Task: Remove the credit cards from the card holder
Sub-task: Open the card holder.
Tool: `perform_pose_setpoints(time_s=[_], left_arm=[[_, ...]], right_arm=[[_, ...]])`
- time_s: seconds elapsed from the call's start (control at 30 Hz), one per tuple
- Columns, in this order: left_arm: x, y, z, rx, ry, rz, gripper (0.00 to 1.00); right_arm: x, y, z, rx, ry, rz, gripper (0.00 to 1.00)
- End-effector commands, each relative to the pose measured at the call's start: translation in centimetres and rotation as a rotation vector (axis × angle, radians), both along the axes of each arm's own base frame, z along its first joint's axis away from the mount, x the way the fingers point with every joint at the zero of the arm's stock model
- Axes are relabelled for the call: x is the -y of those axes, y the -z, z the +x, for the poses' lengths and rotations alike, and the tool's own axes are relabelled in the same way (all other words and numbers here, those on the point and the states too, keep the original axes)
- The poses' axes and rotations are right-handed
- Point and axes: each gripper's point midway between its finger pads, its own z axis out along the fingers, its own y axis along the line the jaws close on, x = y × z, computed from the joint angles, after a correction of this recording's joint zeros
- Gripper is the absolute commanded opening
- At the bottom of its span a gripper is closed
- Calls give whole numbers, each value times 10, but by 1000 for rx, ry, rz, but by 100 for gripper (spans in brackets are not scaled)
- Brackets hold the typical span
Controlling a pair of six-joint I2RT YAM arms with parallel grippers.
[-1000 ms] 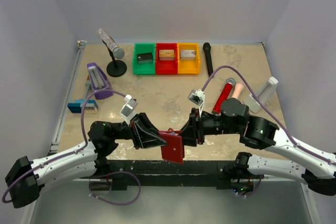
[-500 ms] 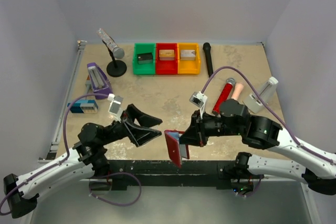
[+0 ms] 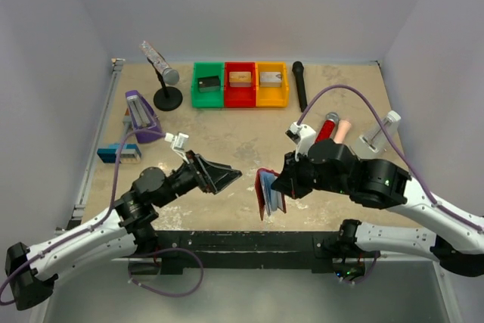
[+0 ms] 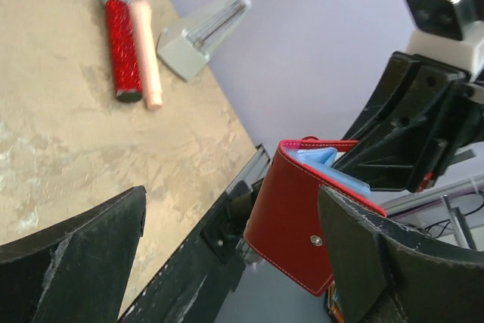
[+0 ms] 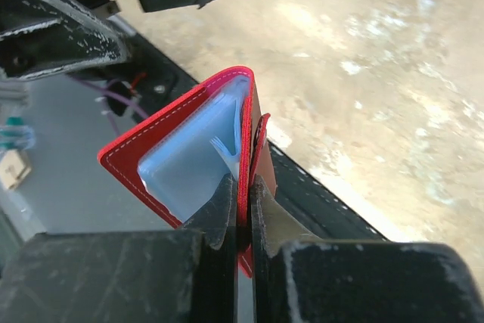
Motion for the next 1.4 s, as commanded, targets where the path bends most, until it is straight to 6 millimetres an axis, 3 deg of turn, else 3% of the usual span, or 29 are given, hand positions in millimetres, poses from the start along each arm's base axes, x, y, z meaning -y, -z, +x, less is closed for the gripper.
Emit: perform_pose_setpoints(time_s=[0.0, 0.17, 0.4, 0.7, 1.0, 1.37], left_arm=[[20, -10, -6, -36, 72, 32, 100], [34, -21, -14, -7, 122, 26, 100], [52, -12, -28, 0, 224, 53, 100], [38, -8, -32, 28, 196, 33, 97], [39, -9, -47, 60, 276, 5, 63], [21, -14, -56, 107, 265, -16, 49]], right_arm=[[20, 0, 18, 25, 148, -78, 0], [22, 5, 24, 23, 196, -96, 0], [7, 5, 17, -16, 159, -25, 0], [-3, -6, 5, -29, 96, 130, 0], [-10, -15, -2, -80, 70, 263, 0], [-11, -20, -5, -93, 54, 367, 0]])
